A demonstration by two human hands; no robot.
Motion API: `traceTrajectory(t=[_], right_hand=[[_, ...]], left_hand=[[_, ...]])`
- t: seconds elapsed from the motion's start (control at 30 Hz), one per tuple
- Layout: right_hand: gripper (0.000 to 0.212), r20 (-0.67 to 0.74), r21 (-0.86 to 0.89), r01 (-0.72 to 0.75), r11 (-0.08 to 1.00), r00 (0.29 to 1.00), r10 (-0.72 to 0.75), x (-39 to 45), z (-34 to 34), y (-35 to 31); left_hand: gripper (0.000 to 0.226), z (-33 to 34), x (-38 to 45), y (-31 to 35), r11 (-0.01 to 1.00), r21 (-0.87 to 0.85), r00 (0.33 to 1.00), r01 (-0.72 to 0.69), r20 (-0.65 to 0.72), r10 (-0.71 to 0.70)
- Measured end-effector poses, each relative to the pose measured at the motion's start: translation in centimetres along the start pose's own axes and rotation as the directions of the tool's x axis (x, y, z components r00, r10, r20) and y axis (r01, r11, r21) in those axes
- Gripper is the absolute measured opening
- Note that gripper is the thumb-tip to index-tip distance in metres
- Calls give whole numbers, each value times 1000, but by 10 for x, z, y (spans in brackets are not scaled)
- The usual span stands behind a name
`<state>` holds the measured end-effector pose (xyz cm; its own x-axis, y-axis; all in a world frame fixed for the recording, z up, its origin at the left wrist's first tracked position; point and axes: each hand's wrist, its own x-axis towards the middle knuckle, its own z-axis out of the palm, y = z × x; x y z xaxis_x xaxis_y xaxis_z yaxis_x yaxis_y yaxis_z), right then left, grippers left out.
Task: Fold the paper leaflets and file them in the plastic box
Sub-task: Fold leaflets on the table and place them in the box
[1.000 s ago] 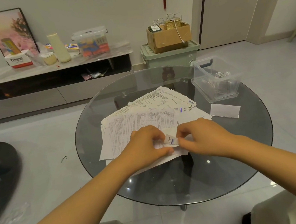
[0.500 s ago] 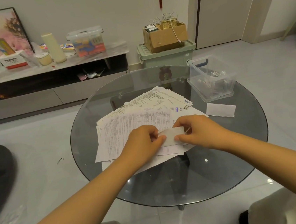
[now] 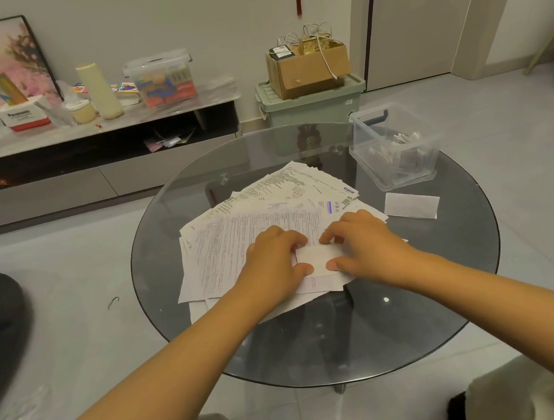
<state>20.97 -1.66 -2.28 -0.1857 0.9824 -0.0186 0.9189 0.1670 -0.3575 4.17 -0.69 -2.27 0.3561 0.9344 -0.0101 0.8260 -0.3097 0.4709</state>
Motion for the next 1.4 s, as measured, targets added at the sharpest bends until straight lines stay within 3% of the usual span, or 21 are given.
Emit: traceTrajectory(t=[0.17,0.37,0.73,0.87,1.1,1.27,1.4], right_hand=[[17,5,130,-34,991,999,34,-3,-7,-1],[10,-38,227,-106,968,992,118,-10,-36,9],[15,-218,297,-215,931,934,285,-17,-62,58],[28,-310,269,-235,934,897,315,-12,-60,80],[33,-272,199,-342,918,881,387,2,-50,105],[33,-222,26,-399,917,892,394,6,-41,112],[37,-287,-67,-347,935,905,315,4,-37,114]], left_hand=[[29,-4,4,6,999,-42,1000,-11,24,12],[8,-9,14,26,979,-197,999,-46,-34,40],[13,8,62,80,926,-371,996,-71,-77,46],[12,25,86,98,934,-342,988,-105,-142,60],[14,50,114,109,941,-333,991,-63,-136,18],[37,59,124,108,988,-119,995,-101,12,103],[38,56,131,111,988,-20,978,-154,139,155]])
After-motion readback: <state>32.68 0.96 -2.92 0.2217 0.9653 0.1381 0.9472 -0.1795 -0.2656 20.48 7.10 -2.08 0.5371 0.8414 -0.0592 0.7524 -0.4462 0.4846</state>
